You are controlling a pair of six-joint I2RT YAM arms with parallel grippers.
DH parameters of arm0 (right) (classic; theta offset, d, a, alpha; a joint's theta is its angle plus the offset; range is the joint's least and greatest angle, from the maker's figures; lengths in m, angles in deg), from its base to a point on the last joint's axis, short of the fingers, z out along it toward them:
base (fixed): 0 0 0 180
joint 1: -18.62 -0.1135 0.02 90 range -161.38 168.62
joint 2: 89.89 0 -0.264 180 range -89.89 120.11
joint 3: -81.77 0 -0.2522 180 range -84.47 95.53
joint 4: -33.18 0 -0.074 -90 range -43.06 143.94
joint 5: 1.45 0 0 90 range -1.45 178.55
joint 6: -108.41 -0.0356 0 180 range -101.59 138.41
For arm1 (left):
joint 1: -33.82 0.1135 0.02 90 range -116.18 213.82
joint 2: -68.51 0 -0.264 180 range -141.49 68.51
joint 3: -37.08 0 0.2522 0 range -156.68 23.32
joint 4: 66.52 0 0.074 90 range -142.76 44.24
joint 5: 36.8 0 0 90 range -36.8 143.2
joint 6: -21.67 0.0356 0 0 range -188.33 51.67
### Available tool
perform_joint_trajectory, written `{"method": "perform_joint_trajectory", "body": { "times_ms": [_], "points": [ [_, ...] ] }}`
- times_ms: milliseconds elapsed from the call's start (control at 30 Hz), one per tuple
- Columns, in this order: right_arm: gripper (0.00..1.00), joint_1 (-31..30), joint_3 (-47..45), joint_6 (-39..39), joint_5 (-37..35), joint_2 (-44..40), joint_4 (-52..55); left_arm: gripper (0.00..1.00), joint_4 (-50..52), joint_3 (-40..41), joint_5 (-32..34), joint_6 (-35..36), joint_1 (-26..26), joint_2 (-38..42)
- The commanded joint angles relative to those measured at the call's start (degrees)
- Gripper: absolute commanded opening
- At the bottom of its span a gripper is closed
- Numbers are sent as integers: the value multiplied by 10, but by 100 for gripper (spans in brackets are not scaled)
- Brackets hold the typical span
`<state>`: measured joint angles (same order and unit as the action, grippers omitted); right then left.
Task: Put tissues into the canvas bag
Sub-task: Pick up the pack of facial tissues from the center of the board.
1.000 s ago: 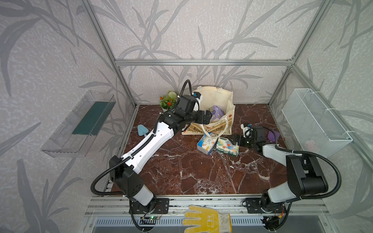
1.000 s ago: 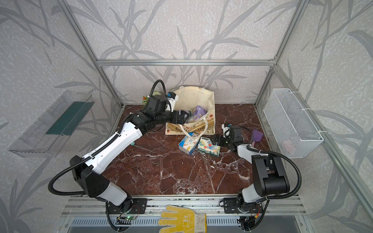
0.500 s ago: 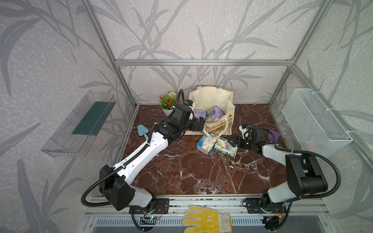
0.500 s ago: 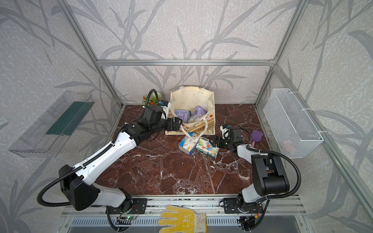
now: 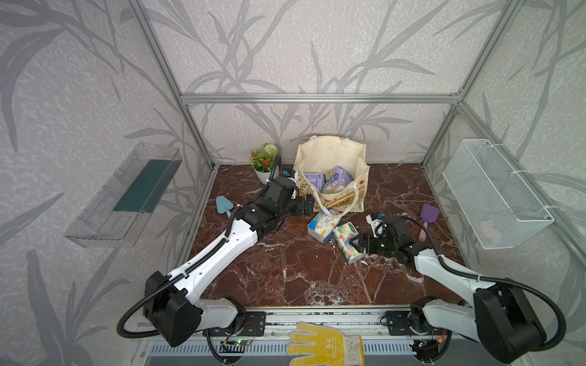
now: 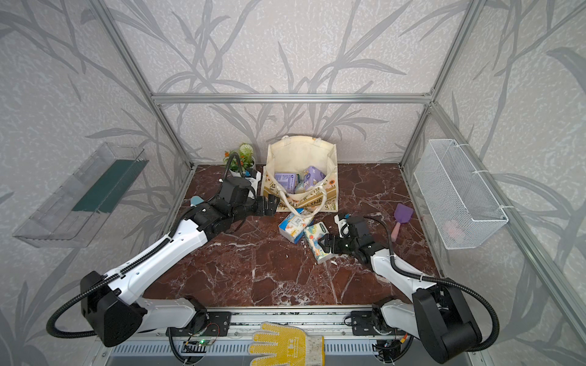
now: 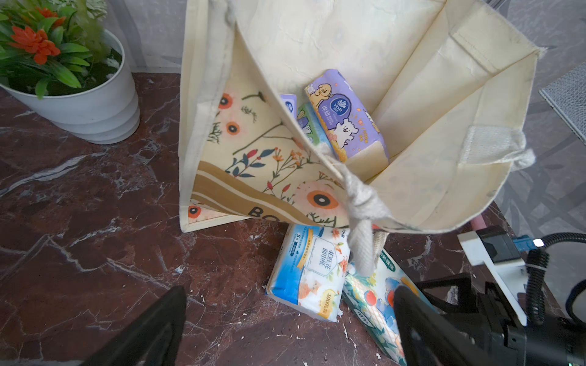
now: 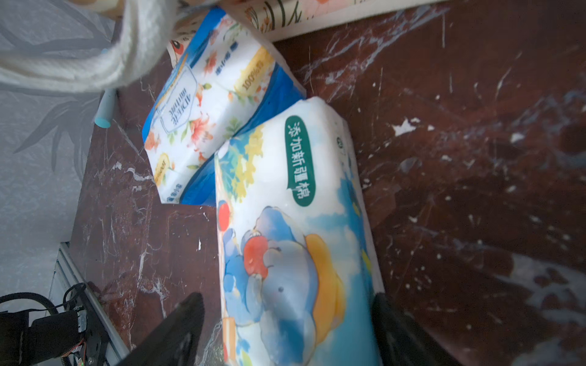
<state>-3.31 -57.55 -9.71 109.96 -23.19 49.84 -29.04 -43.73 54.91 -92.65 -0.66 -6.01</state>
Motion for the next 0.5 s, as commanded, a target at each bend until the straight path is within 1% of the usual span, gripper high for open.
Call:
{"method": "perform_joint_trajectory", "body": {
  "times_ms": [0,67,233,267,300,400,467],
  "points": [
    [83,-11,-15,-48,-37,-26,32,99,0,19,15,-22,-2,16],
    [84,-19,-18,-59,-34,-32,30,99,-1,31,13,-32,-2,16],
    [83,-73,-2,-80,-37,-24,26,99,2,55,20,-56,-2,14],
    [83,-86,0,-103,-43,-25,25,99,1,59,20,-58,-2,15],
    [83,-97,2,-109,-50,-29,26,99,1,63,21,-59,-2,18],
    [83,-116,-2,-126,-58,-46,27,99,0,76,32,-60,-2,25],
    [83,-117,-8,-133,-60,-57,34,99,12,80,46,-80,-2,25]
  ]
}}
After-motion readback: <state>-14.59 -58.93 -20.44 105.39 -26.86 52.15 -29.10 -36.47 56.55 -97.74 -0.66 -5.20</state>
